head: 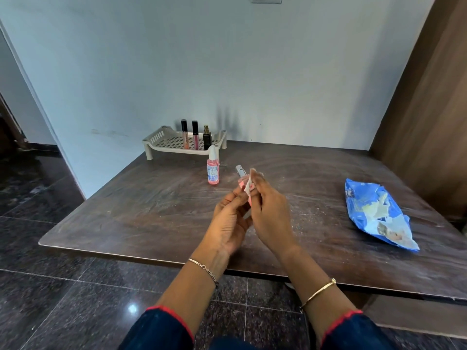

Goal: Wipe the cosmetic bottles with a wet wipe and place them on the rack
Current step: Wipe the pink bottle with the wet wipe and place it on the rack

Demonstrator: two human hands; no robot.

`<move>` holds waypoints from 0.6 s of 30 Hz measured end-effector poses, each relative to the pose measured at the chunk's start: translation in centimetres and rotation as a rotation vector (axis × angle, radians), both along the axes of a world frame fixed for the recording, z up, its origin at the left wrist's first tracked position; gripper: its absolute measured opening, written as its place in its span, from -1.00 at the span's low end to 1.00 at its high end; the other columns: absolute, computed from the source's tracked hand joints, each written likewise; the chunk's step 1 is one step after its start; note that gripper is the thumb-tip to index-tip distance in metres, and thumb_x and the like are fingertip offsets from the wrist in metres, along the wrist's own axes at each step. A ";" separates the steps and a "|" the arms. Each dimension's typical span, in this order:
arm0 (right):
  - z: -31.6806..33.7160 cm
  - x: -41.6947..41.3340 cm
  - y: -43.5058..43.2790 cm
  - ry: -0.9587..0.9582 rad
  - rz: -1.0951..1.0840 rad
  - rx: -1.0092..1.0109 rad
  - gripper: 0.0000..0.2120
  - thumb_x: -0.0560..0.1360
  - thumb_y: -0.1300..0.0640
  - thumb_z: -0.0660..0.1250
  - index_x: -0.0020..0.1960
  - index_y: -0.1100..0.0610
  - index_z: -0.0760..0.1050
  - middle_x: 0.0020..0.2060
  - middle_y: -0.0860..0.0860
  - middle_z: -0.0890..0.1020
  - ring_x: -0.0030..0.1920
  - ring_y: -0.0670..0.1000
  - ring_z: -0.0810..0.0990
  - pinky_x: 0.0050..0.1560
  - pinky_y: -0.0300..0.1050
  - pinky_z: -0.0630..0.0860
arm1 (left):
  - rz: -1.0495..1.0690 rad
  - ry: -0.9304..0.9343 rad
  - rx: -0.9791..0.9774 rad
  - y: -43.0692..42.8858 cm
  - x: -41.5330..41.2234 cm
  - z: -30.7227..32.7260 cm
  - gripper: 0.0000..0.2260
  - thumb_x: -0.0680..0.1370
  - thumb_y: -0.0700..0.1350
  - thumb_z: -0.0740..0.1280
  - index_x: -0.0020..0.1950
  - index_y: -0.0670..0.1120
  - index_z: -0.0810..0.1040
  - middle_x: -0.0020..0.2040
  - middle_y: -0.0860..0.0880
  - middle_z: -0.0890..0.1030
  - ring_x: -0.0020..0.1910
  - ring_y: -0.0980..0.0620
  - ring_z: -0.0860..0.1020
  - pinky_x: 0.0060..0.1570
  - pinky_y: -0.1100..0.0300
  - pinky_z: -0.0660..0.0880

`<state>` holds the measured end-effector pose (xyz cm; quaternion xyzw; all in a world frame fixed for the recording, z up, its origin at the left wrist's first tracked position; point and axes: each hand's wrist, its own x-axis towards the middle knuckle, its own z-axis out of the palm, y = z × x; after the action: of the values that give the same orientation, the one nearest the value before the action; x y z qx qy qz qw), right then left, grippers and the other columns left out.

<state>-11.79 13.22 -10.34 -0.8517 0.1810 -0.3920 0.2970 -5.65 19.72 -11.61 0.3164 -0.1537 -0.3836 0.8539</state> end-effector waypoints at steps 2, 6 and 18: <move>0.1 0.3 0.0 0.011 0.011 -0.068 -0.57 0.60 0.23 0.14 0.46 0.07 0.30 0.41 -0.04 0.39 0.41 -0.09 0.34 0.41 -0.17 0.27 | -0.022 0.105 -0.062 -0.3 -0.6 0.1 -0.79 0.54 -0.25 0.23 0.12 -0.15 0.59 -0.10 -0.08 0.69 -0.15 0.06 0.67 -0.15 0.20 0.61; -1.6 -0.5 0.3 -0.009 -0.021 -0.236 -0.57 0.55 0.12 0.08 0.40 0.09 0.40 0.37 0.00 0.44 0.32 -0.04 0.47 0.27 -0.14 0.44 | -0.052 0.312 -0.141 -0.9 -0.5 -0.1 -0.79 0.54 -0.28 0.21 0.10 -0.18 0.58 -0.06 -0.11 0.66 -0.14 0.03 0.66 -0.09 0.21 0.62; -3.3 -2.8 0.8 0.104 -0.066 -0.489 -0.60 0.51 0.22 0.20 0.33 0.17 0.47 0.33 0.04 0.48 0.32 -0.02 0.48 0.24 -0.13 0.45 | -0.099 0.368 0.009 -1.8 0.2 -0.6 -0.81 0.57 -0.11 0.28 0.00 -0.21 0.60 -0.18 -0.12 0.64 -0.24 -0.02 0.66 -0.19 0.11 0.63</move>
<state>-14.60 14.01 -13.60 -0.9109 0.1234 -0.3892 0.0597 -5.49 17.95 -12.23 0.2368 -0.0087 -0.4770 0.8463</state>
